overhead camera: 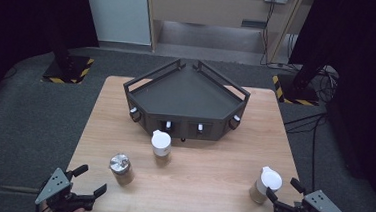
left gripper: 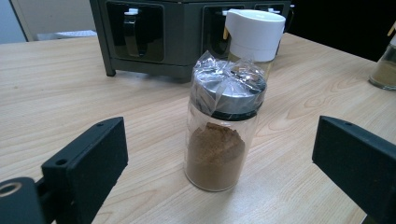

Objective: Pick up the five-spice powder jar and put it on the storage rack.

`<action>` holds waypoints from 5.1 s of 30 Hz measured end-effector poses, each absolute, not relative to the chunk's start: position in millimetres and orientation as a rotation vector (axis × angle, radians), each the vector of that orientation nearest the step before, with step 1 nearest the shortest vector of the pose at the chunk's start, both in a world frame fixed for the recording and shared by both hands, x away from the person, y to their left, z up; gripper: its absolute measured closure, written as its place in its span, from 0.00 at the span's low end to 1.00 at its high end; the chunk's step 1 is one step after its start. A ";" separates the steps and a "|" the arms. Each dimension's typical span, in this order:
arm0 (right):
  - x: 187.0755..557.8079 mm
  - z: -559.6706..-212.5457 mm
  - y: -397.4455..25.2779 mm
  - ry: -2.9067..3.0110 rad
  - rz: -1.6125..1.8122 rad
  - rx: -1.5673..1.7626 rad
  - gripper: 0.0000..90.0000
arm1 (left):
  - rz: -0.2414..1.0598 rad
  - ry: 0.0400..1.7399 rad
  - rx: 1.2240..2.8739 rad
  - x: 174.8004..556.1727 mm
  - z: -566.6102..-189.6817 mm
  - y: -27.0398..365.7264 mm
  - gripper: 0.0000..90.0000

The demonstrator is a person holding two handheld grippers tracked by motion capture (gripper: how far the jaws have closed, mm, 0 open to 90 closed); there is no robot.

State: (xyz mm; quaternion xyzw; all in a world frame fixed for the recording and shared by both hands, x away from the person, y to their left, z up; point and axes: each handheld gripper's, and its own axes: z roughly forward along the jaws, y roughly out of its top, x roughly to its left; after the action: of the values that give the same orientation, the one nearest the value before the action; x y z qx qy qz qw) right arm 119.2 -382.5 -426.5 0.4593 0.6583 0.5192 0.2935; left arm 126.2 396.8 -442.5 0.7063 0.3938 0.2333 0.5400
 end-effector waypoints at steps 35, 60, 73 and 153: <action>119.5 -425.8 -381.8 1.763 1.388 1.204 0.08 | 0.527 0.968 1.657 130.6 -416.9 400.7 0.03; 119.7 -426.1 -383.0 1.764 1.393 1.203 0.09 | 0.479 0.891 1.814 180.2 -382.9 386.9 0.03; 120.1 -426.3 -383.6 1.767 1.396 1.204 0.09 | 0.435 0.871 1.851 198.7 -390.2 380.9 0.04; 120.5 -428.1 -386.8 1.766 1.427 1.196 0.10 | 0.305 0.629 1.911 290.6 -311.1 336.9 0.37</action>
State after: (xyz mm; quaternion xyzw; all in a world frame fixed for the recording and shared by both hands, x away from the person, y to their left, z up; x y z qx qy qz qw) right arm 120.5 -386.8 -428.1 0.4468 0.6599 0.5332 0.2840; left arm 290.6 336.9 -311.1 0.7989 0.2628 0.1275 0.5257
